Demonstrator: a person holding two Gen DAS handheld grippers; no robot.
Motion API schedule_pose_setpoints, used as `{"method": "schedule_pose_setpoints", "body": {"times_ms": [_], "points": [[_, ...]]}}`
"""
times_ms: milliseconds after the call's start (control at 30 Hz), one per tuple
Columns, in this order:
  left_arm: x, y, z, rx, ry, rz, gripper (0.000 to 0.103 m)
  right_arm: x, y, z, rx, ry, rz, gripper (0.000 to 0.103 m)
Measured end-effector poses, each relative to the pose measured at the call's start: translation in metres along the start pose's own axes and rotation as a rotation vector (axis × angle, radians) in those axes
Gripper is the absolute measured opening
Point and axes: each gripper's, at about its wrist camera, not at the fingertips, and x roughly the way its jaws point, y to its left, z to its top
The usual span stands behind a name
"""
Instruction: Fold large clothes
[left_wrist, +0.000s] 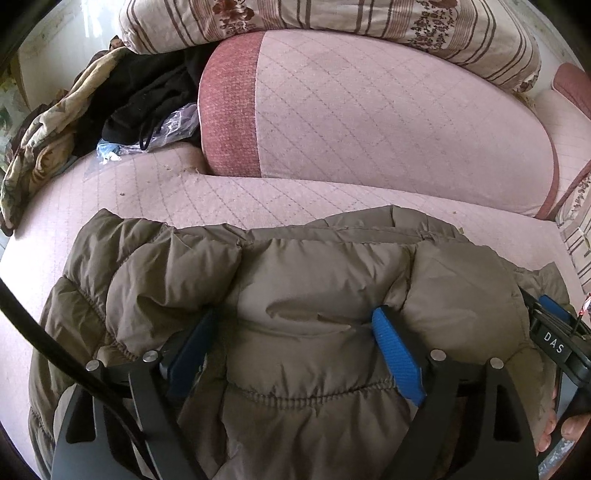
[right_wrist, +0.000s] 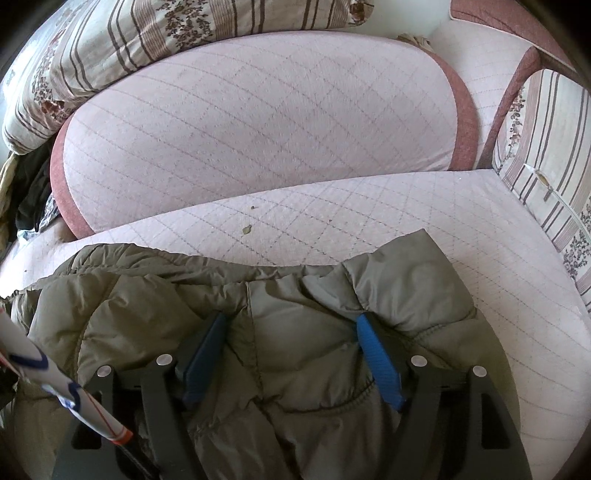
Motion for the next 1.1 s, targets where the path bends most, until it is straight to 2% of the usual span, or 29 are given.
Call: {"method": "schedule_pose_setpoints", "body": {"times_ms": [200, 333, 433, 567, 700, 833, 933, 1100], "points": [[-0.013, 0.001, -0.001, 0.009, 0.001, 0.043, 0.087, -0.002, 0.003, 0.001, -0.021, 0.011, -0.013, 0.078], [-0.047, 0.016, -0.002, 0.002, -0.028, 0.052, 0.086, -0.023, 0.002, 0.005, -0.053, 0.004, -0.034, 0.078], [-0.073, 0.035, 0.000, -0.011, -0.057, 0.084, 0.086, -0.047, -0.009, 0.000, -0.033, -0.019, -0.028, 0.078], [-0.091, 0.079, 0.000, -0.080, -0.068, 0.154, 0.086, -0.074, -0.027, -0.009, -0.030, -0.048, -0.040, 0.078], [-0.082, 0.127, -0.006, -0.167, -0.022, 0.201, 0.086, -0.075, -0.042, -0.016, -0.039, -0.040, -0.088, 0.078], [-0.051, 0.160, -0.019, -0.229, 0.056, 0.215, 0.086, -0.057, -0.056, -0.019, -0.022, -0.007, -0.127, 0.078], [-0.028, 0.171, -0.027, -0.267, 0.082, 0.182, 0.086, -0.039, -0.057, -0.018, -0.018, 0.013, -0.123, 0.079], [-0.006, 0.173, -0.029, -0.274, 0.090, 0.158, 0.087, -0.013, -0.057, -0.013, -0.020, 0.036, -0.118, 0.085]]}}
